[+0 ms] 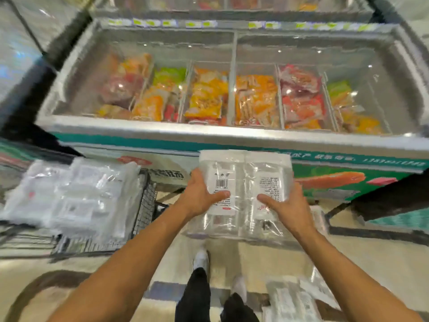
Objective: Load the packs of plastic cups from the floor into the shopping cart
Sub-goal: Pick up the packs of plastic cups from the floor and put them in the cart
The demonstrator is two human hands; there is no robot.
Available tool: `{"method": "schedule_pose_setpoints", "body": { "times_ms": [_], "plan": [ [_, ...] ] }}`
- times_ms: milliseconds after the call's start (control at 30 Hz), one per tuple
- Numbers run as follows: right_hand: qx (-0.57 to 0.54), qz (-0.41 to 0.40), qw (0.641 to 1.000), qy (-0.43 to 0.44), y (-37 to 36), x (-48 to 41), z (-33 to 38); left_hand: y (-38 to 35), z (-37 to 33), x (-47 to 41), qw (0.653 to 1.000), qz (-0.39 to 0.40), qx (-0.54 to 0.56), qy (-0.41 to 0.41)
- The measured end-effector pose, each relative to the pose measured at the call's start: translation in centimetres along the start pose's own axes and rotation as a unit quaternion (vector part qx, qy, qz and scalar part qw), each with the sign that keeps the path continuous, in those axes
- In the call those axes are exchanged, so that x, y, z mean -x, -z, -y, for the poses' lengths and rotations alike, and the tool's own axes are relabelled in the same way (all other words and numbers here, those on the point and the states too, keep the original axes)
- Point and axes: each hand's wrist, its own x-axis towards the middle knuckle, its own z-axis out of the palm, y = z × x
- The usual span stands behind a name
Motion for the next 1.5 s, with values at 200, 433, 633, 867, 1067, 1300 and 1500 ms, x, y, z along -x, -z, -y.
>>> {"method": "schedule_pose_setpoints", "body": {
  "times_ms": [200, 433, 633, 867, 1067, 1300, 1500],
  "plan": [
    [0.020, 0.140, 0.985, 0.103, -8.5, 1.1, 14.2, 12.0, 5.7, 6.8, 0.985, -0.159, 0.058, 0.040],
    [0.045, 0.266, 0.946, 0.177, -24.7, 2.5, 27.5, 26.3, 16.3, 13.2, 0.946, -0.283, 0.093, 0.126],
    [0.090, 0.343, 0.901, 0.251, -37.0, 3.6, 36.3, 35.2, 23.7, 16.3, 0.910, -0.351, 0.138, 0.171],
    [0.136, 0.437, 0.841, 0.288, -49.9, 1.6, 43.2, 40.4, 31.3, 16.0, 0.856, -0.426, 0.209, 0.206],
    [0.185, 0.500, 0.778, 0.331, -62.4, -3.3, 47.4, 43.3, 36.6, 10.6, 0.793, -0.478, 0.280, 0.254],
    [0.214, 0.534, 0.752, 0.322, -74.9, -9.5, 47.5, 45.1, 44.3, 2.9, 0.739, -0.501, 0.328, 0.310],
    [0.281, 0.532, 0.731, 0.321, -80.8, -11.7, 43.4, 41.5, 52.0, -0.9, 0.708, -0.516, 0.335, 0.345]
  ]
}}
